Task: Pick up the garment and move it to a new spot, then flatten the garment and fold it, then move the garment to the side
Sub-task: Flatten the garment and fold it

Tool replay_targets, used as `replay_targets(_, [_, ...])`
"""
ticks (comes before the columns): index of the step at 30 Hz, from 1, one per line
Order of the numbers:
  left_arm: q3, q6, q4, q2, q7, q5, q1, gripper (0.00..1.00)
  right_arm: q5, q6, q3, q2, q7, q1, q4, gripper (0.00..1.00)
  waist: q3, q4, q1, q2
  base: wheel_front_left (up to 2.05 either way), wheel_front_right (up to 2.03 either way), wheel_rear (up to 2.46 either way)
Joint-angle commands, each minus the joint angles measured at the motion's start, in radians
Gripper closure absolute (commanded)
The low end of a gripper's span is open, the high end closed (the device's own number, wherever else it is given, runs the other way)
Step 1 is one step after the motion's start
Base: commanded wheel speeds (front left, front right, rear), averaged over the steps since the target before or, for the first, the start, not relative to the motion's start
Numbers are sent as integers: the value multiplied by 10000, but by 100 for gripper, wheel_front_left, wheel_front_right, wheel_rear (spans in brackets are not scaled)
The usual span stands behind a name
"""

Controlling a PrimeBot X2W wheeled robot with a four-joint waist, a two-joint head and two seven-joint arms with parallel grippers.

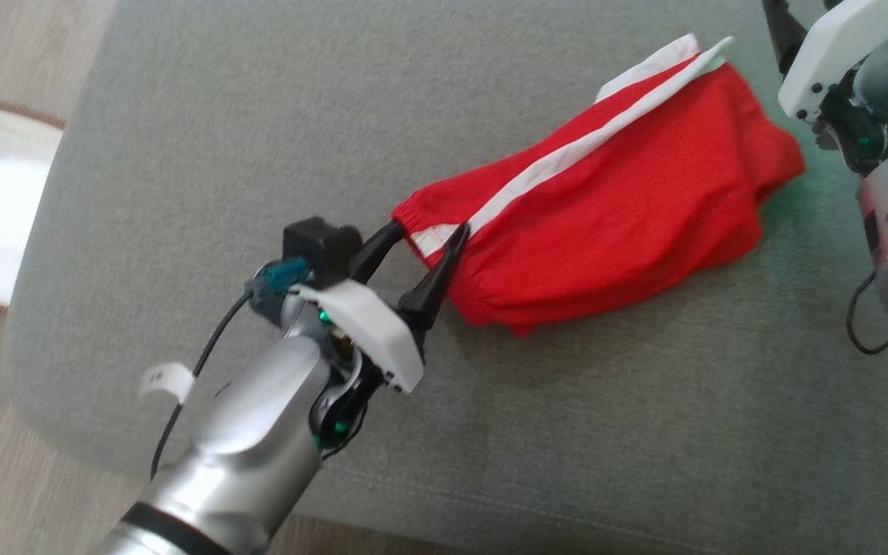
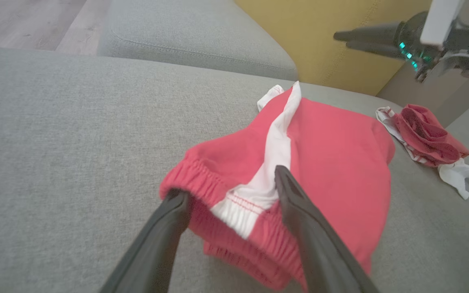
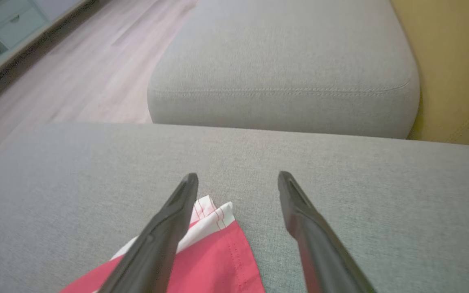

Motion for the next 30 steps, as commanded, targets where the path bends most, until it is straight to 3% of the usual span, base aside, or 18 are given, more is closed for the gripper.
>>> replay_targets(1, [431,112,-167,348,-122,124,50,0,351,-9,221,159,-441,41,-481,0,-340,-277,0,0,0,0,0])
replay_targets(19, [1609,881,-456,1394,-123,-63,1575,0,2867,-9,2587,-389,-2719,2668,-3144,0,-2274,-1509,0,0,0,0,0])
replay_targets(30, [3093,2065,-2450,2031,-124,258,2754,0,2886,-9,2692,-672,-4238,4784,-4266,0,-3276,-2074,0,0,0,0,0])
